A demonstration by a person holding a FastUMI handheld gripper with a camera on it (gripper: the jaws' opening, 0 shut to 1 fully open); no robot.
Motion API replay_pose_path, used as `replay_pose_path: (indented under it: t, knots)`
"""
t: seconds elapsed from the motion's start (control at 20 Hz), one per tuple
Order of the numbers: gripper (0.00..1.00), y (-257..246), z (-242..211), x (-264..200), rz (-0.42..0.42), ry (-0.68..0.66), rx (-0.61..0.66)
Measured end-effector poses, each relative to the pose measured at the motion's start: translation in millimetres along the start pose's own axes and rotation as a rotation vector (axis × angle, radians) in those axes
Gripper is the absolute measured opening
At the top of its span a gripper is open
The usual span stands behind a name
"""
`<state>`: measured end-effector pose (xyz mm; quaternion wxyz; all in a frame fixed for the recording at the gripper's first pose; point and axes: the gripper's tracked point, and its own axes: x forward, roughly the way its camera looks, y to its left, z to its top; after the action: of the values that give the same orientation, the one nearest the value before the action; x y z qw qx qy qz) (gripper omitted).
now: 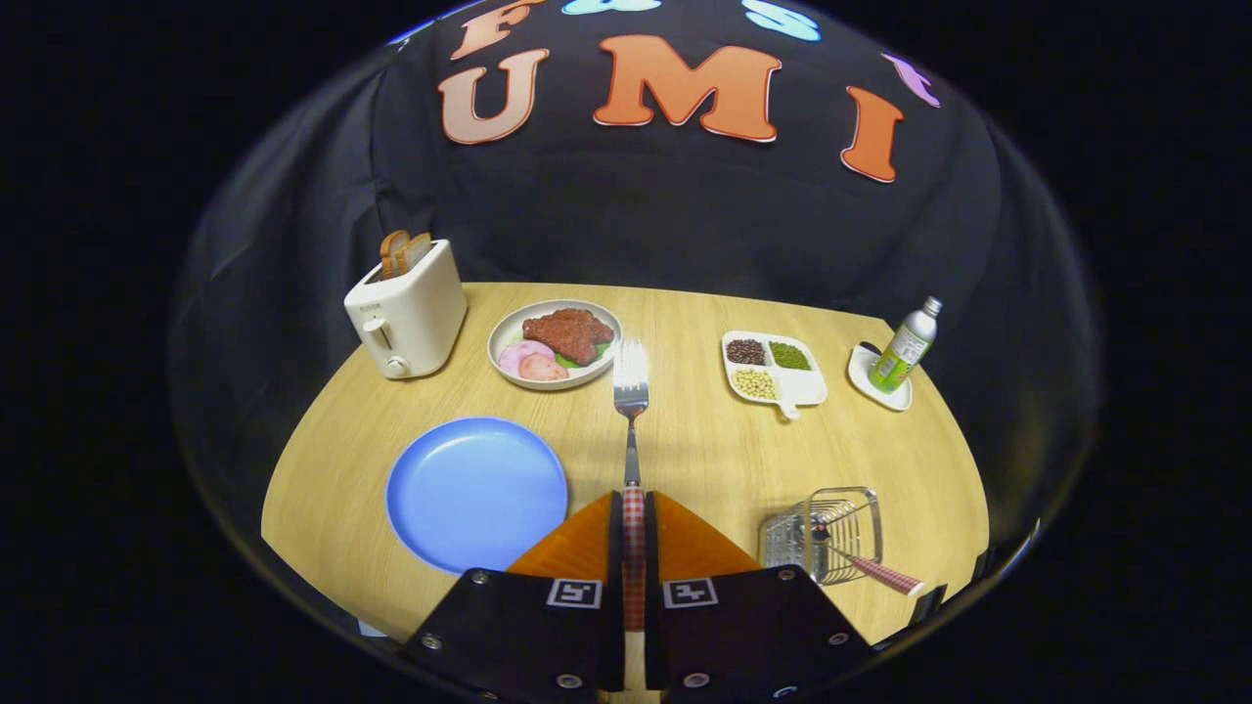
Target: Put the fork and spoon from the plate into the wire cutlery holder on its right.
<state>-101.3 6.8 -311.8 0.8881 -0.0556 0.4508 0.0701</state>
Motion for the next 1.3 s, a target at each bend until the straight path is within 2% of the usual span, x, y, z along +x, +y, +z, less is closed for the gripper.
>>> replay_pose_path:
  t: [0.4, 0.75, 0.9, 1.3]
  knots:
    - [0.08, -83.5, -20.5, -23.8, -0.074, 0.066, 0.06]
    - [0.08, -119.8, -37.7, -40.8, -0.067, 0.16, 0.074]
    - [0.09, -129.0, -54.0, -45.8, -0.055, 0.236, 0.047]
    - [0.08, -131.8, -89.3, -54.4, 0.016, 0.465, 0.082]
